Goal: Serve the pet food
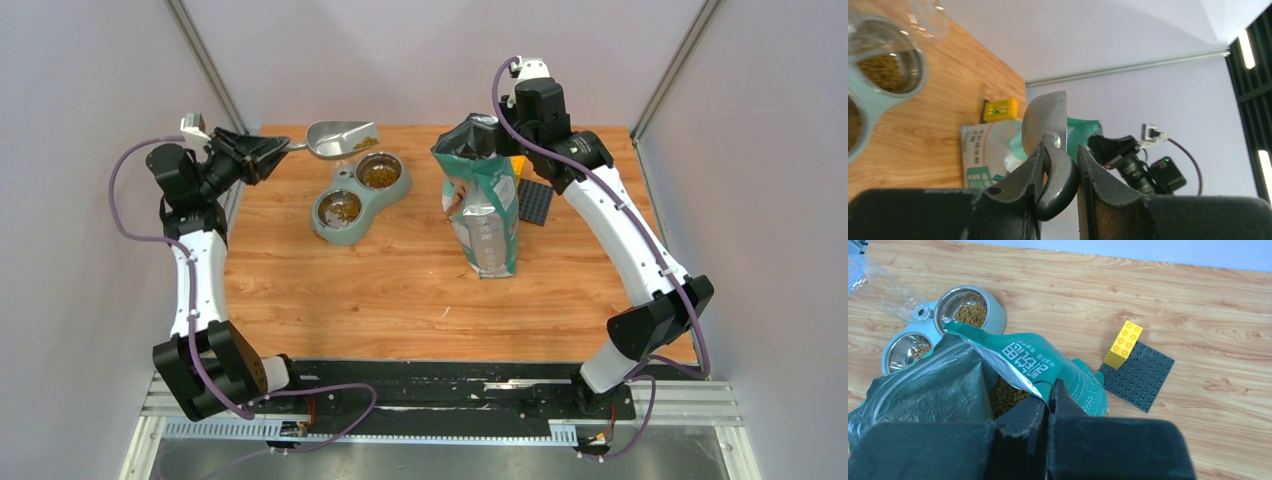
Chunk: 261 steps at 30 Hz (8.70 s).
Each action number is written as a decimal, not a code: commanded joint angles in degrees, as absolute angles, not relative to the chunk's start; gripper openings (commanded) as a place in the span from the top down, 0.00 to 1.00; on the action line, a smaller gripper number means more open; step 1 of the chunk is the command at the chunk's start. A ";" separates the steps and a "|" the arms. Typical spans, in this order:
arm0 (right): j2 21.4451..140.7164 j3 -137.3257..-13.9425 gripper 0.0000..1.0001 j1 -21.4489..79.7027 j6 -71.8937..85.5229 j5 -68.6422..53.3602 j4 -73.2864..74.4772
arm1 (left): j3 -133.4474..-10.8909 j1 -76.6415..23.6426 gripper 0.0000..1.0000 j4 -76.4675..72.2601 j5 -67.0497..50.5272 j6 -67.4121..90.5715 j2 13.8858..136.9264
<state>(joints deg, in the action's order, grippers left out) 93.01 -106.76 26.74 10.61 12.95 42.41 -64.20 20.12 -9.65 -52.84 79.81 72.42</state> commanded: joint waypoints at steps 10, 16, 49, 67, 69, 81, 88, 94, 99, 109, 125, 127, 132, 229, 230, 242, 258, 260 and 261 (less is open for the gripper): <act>89.22 -107.93 1.00 25.58 9.89 14.11 34.97 | -57.80 29.80 1.00 -6.26 -60.04 56.44 72.83; 88.75 -107.83 1.00 25.32 9.65 15.00 34.92 | -59.98 31.88 1.00 3.98 -58.35 43.44 75.96; 89.08 -106.64 1.00 24.54 11.24 15.31 34.89 | -56.48 17.61 1.00 2.90 -28.49 13.62 70.11; 88.54 -105.90 1.00 24.59 11.96 13.48 34.89 | -65.02 3.35 1.00 3.49 -37.53 16.27 55.10; 88.67 -105.99 1.00 24.69 12.16 12.83 34.90 | -66.76 1.96 1.00 -1.89 -37.88 22.72 55.06; 90.09 -109.17 1.00 25.80 10.92 10.28 34.97 | -79.99 -9.32 1.00 -16.41 -36.34 48.88 70.58; 90.40 -111.46 1.00 26.56 10.03 11.67 35.33 | -82.83 -16.17 1.00 -13.77 -37.64 42.92 74.96; 90.44 -112.56 1.00 27.51 8.64 11.82 35.33 | -85.40 -19.37 1.00 -4.42 -35.55 32.70 76.61; 90.98 -112.91 1.00 28.57 7.25 11.32 35.38 | -91.37 -22.86 1.00 7.01 -31.91 23.95 80.37; 92.60 -113.94 1.00 29.70 7.60 9.23 34.99 | -103.30 -27.78 1.00 24.06 -26.12 16.26 89.49; 93.78 -113.55 1.00 30.41 10.51 12.18 35.75 | -113.50 -33.14 1.00 33.25 -16.86 18.70 104.05; 93.62 -112.95 1.00 30.42 10.55 12.13 35.82 | -116.48 -33.16 1.00 34.90 -17.17 19.34 105.90; 92.96 -111.59 1.00 30.40 10.87 12.17 35.86 | -119.05 -33.87 1.00 39.59 -17.05 16.80 109.75; 86.61 -103.45 1.00 26.55 11.65 16.28 32.79 | -89.82 -6.64 1.00 -4.80 -47.93 82.59 86.61; 86.63 -103.45 1.00 26.54 11.65 16.26 32.75 | -89.65 -6.32 1.00 -5.17 -47.80 83.09 86.46; 86.47 -102.84 1.00 26.46 11.52 16.44 31.97 | -80.14 -2.19 1.00 -20.75 -48.62 94.61 83.13; 86.36 -102.74 1.00 26.12 10.91 16.31 31.56 | -69.82 9.02 1.00 -6.33 -40.64 77.17 74.09; 86.40 -102.74 1.00 26.07 10.73 16.42 31.61 | -69.37 9.15 1.00 -6.06 -39.79 75.05 74.34; 86.37 -102.74 1.00 26.02 10.68 16.39 31.60 | -69.02 9.14 1.00 -5.49 -39.15 73.89 74.55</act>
<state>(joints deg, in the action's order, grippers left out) 89.86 -102.02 27.05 11.84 14.44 38.87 -69.60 8.71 -7.09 -42.28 80.44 76.01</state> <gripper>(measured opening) 0.004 0.317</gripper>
